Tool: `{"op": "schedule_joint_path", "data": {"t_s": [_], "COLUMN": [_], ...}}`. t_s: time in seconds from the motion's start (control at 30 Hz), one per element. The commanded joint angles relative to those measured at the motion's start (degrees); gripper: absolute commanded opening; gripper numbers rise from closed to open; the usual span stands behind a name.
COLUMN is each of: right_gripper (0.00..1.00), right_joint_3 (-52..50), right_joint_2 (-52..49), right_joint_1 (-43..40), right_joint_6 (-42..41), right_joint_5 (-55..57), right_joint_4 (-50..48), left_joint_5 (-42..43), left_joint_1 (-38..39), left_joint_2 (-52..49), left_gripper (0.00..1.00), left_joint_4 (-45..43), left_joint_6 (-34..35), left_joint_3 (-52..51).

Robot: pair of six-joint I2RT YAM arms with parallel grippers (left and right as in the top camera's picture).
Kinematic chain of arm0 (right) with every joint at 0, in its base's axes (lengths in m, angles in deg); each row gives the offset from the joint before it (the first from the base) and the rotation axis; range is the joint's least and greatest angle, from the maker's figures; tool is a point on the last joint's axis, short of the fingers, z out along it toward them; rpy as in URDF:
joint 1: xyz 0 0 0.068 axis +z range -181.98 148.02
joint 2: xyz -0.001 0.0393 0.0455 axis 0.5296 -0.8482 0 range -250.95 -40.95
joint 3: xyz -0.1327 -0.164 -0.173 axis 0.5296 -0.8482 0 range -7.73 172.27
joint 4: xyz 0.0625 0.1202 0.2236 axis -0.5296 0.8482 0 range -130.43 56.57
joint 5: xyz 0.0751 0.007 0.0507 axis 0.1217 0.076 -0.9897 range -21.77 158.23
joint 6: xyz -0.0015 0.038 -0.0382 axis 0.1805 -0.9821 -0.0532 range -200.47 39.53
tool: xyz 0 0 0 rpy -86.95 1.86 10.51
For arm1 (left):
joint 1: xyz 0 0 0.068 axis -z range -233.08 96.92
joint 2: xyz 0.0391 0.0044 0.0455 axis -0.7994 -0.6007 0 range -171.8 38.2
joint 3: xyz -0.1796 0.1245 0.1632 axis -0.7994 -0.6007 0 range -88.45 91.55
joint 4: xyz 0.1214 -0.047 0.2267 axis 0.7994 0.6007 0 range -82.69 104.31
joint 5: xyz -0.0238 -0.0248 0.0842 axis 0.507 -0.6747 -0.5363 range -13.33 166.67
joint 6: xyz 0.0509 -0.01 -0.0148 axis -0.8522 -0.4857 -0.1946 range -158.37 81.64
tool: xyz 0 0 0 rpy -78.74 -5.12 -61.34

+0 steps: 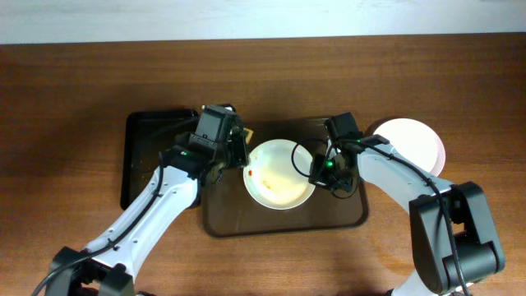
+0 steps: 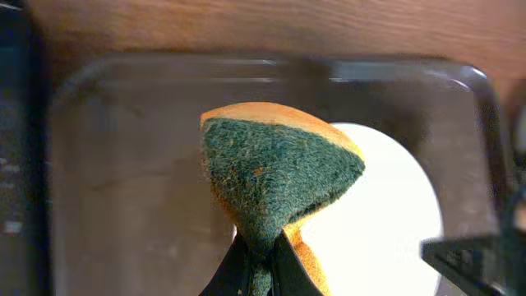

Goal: Clean dirty plates on tray and stack at the side
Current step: 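Scrub the remaining plate with the sponge while right gripper holds it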

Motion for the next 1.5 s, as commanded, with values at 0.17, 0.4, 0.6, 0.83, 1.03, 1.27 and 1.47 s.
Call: {"op": "schedule_joint_path", "data": {"t_s": [0.17, 0.4, 0.6, 0.83, 1.03, 1.27, 1.47], "right_gripper": [0.04, 0.04, 0.04, 0.04, 0.04, 0.04, 0.04], "right_joint_3": [-0.3, -0.3, -0.3, -0.3, -0.3, -0.3, -0.3], "right_joint_2": [0.0, 0.0, 0.0, 0.0, 0.0, 0.0, 0.0], "right_joint_1": [0.2, 0.2, 0.2, 0.2, 0.2, 0.2, 0.2], "right_joint_6": [-0.1, 0.0, 0.0, 0.0, 0.2, 0.2, 0.2], "right_joint_5": [0.6, 0.5, 0.5, 0.6, 1.1, 1.2, 1.0], "right_joint_4": [0.3, 0.5, 0.9, 1.0, 1.3, 1.4, 1.4], "left_joint_5": [16.8, -4.5, -17.0, -17.3, -16.7, -2.5, -10.4], "left_joint_1": [7.1, 7.7, 3.9, 3.9, 3.9, 8.7, 10.2], "left_joint_2": [-13.2, -18.7, -18.7, -13.0, -7.6, -12.3, -21.7], "left_gripper": [0.00, 0.00, 0.00, 0.00, 0.00, 0.00, 0.00], "left_joint_4": [-5.9, -6.4, -6.4, 0.6, 6.6, 5.1, 3.5], "left_joint_6": [3.7, 4.4, 1.9, 0.7, 0.8, 0.8, 0.8], "left_joint_3": [-1.4, -1.4, -1.3, 7.3, 7.5, 6.9, 6.9]}}
